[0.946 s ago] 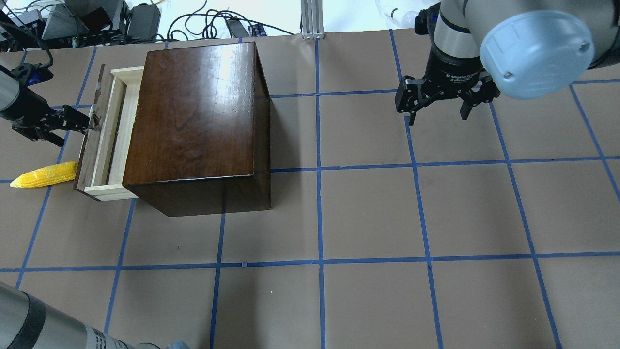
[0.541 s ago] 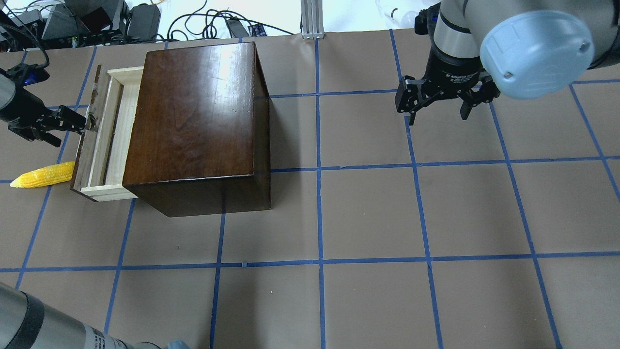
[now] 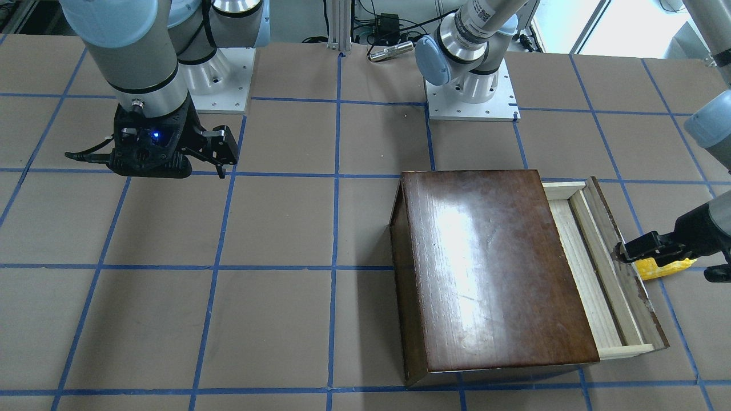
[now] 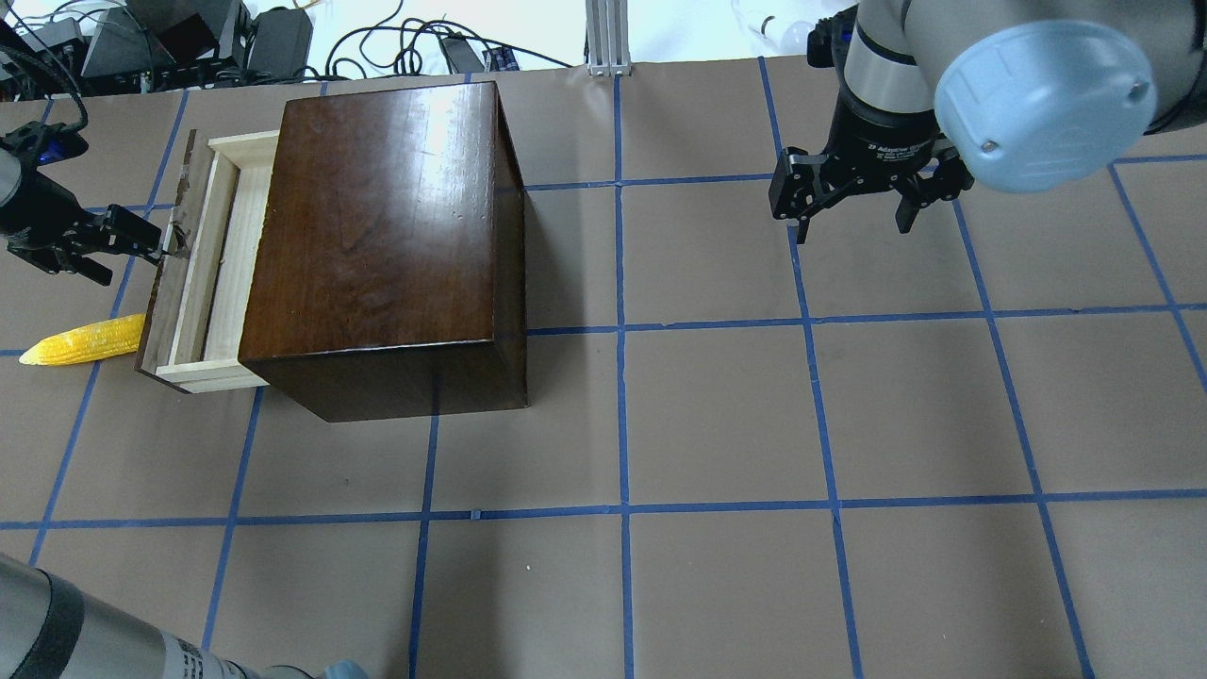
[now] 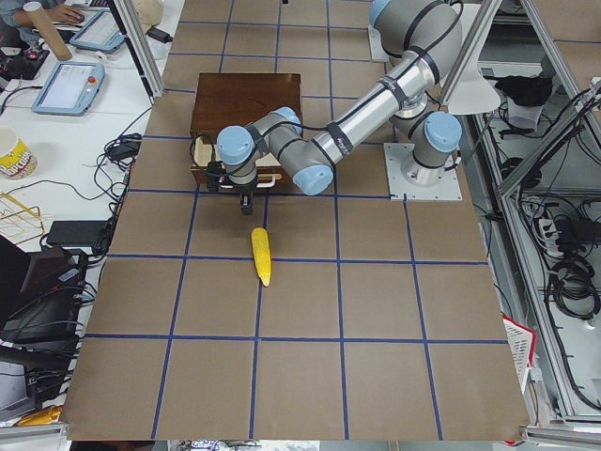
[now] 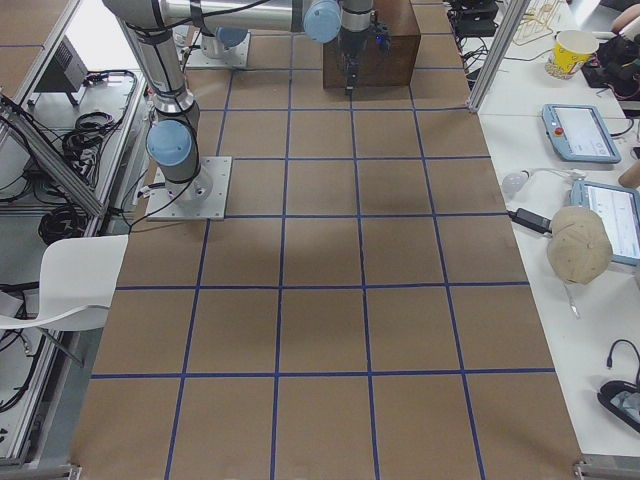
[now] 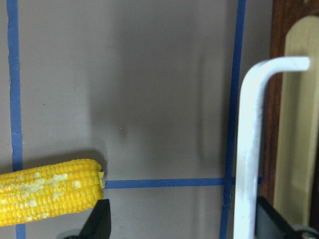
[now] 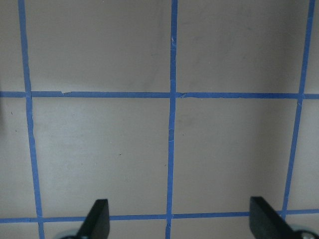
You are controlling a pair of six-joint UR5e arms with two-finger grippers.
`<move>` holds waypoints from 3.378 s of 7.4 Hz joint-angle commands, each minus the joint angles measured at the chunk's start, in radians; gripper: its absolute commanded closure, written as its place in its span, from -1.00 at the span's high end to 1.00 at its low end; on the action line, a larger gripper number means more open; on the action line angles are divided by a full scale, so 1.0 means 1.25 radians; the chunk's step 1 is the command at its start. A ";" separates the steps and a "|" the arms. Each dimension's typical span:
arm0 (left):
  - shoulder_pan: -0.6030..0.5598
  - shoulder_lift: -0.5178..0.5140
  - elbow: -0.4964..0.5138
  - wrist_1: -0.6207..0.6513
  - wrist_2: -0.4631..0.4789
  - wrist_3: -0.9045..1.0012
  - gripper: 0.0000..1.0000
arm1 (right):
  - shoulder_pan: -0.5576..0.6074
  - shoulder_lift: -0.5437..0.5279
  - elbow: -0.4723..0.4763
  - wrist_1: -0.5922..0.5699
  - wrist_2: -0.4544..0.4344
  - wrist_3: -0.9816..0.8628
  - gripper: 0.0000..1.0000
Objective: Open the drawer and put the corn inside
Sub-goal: 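Release the handle and move the left gripper over the yellow corn, then lower the left gripper and grasp the yellow corn cob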
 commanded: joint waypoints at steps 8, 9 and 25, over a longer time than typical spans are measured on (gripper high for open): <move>0.003 0.040 0.008 -0.028 0.185 0.233 1.00 | 0.000 0.000 0.000 0.001 0.000 0.000 1.00; 0.012 0.038 0.007 -0.026 0.191 0.310 1.00 | 0.000 0.000 0.000 0.001 0.000 0.000 1.00; 0.112 -0.078 -0.068 0.256 0.091 1.302 1.00 | 0.000 0.000 0.000 0.001 0.000 0.000 1.00</move>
